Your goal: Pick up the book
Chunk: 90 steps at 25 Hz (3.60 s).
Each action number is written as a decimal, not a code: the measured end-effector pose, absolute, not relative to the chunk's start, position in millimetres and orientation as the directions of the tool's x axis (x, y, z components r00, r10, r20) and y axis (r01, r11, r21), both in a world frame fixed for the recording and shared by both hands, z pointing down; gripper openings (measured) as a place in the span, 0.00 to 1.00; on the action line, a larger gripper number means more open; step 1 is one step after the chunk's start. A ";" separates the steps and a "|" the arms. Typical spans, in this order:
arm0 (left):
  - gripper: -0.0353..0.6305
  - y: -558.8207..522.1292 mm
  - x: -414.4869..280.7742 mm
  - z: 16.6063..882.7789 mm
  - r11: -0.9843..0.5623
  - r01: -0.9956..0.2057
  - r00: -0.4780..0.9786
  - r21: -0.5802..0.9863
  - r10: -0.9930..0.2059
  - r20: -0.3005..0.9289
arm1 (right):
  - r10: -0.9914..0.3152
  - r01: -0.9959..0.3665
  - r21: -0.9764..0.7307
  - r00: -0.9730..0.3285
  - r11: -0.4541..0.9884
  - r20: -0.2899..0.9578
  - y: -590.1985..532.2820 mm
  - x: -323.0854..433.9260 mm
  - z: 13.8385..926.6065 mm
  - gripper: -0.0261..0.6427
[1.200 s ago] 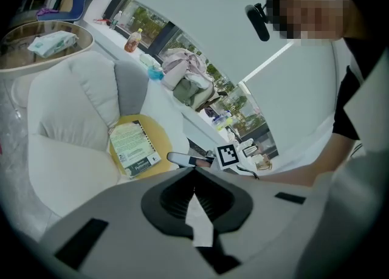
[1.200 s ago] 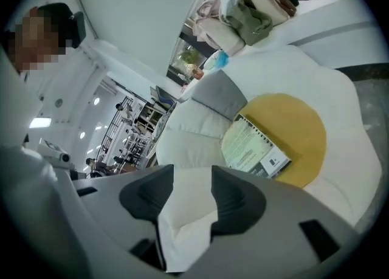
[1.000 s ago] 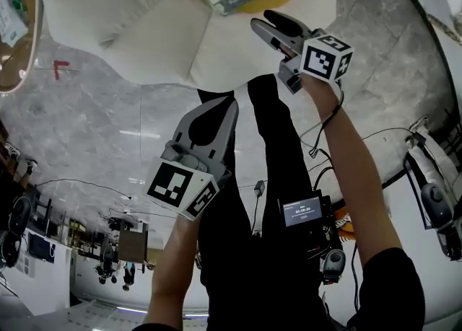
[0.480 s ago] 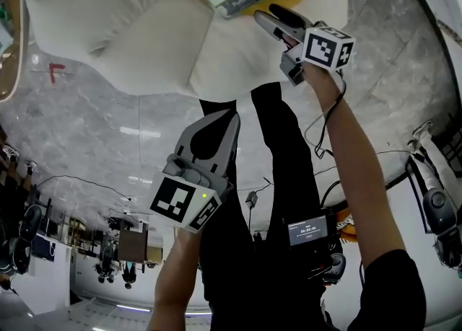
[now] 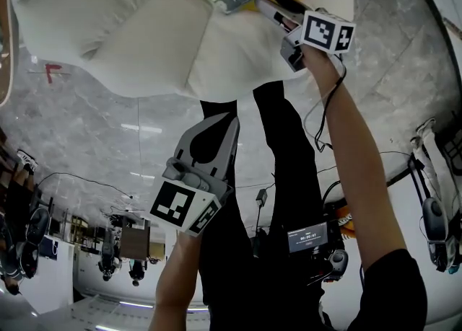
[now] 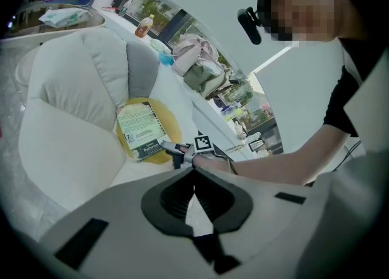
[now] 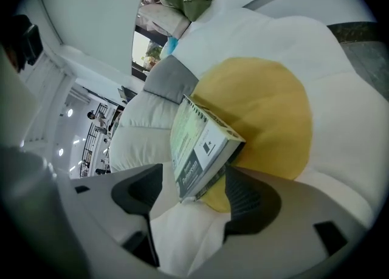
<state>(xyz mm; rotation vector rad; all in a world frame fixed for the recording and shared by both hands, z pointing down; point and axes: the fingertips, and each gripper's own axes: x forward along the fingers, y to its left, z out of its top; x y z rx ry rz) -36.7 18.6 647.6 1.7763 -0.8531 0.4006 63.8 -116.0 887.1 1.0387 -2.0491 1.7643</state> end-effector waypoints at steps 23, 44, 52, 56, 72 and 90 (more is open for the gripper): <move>0.08 23.2 -37.0 669.9 -0.184 -0.705 0.703 0.685 -0.304 0.643 | -0.348 -0.650 -0.759 -0.705 -0.030 0.618 -134.8 63.5 925.3 0.55; 0.08 31.0 -30.8 671.4 -0.181 -0.701 0.706 0.690 -0.306 0.638 | -0.331 -0.691 -0.723 -0.677 -0.021 0.657 -140.9 66.0 934.2 0.54; 0.08 25.6 -25.0 663.1 -0.184 -0.696 0.711 0.694 -0.310 0.631 | -0.371 -0.727 -0.686 -0.635 -0.007 0.677 -141.6 63.8 920.6 0.47; 0.08 21.5 -14.9 647.5 -0.188 -0.695 0.712 0.694 -0.313 0.629 | -0.383 -0.687 -0.726 -0.664 -0.026 0.642 -143.5 64.3 897.0 0.42; 0.08 25.1 1.4 618.9 -0.178 -0.687 0.713 0.704 -0.351 0.607 | -0.438 -0.546 -0.834 -0.730 -0.087 0.524 -150.7 65.5 843.1 0.31; 0.08 23.8 7.9 588.2 -0.190 -0.690 0.709 0.699 -0.371 0.599 | -0.487 -0.381 -0.909 -0.770 -0.167 0.412 -142.5 60.0 793.4 0.31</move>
